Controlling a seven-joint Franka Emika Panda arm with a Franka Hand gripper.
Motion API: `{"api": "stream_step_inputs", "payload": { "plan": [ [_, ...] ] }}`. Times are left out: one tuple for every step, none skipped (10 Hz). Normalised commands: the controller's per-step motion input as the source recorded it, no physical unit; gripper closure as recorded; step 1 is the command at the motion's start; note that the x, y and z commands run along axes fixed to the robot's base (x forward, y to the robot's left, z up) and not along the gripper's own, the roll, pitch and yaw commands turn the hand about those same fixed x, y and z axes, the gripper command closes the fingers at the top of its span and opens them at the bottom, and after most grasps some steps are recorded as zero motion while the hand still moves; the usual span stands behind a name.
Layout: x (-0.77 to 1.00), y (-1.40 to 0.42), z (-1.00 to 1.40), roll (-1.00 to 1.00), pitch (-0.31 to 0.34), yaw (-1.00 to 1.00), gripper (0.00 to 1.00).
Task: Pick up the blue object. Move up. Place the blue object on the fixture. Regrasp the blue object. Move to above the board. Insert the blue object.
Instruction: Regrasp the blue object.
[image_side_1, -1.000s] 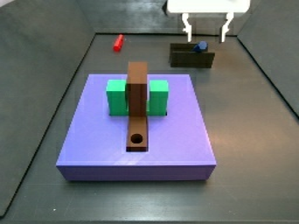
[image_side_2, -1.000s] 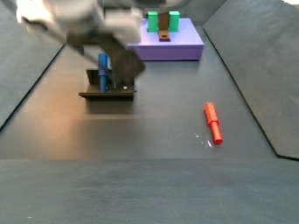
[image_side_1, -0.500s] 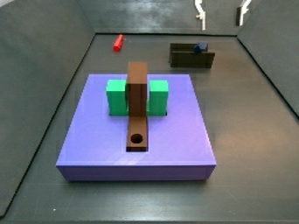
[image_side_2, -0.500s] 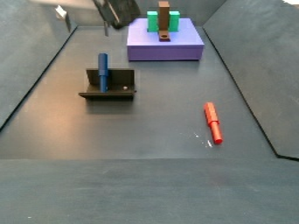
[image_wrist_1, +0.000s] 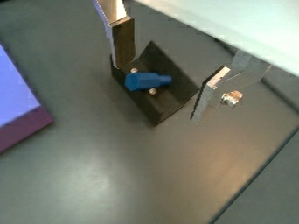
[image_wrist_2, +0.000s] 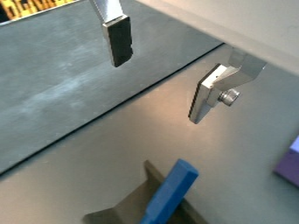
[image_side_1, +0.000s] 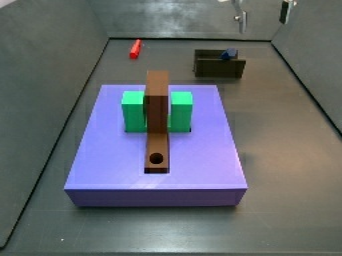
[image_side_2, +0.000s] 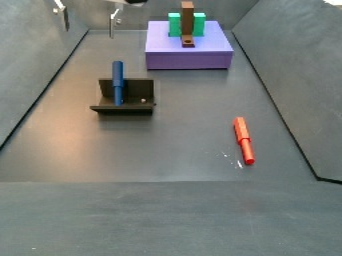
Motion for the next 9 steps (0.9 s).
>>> {"api": "stream_step_inputs", "payload": {
  "plan": [
    [0.1,-0.03,0.04,1.0,-0.091,0.35,0.0],
    [0.1,-0.03,0.04,1.0,-0.091,0.35,0.0],
    [0.1,-0.03,0.04,1.0,-0.094,0.35,0.0],
    [0.1,-0.02,0.04,1.0,-0.089,0.37,0.0],
    [0.1,-0.02,0.04,1.0,-0.1,0.37,0.0],
    [0.11,0.0,0.03,1.0,-0.109,0.4,0.0],
    [0.1,0.0,0.02,1.0,-0.097,0.4,0.0],
    [0.0,0.0,0.0,1.0,0.0,0.36,0.0],
    [0.0,0.0,0.0,1.0,0.02,0.33,0.0]
  ]
}}
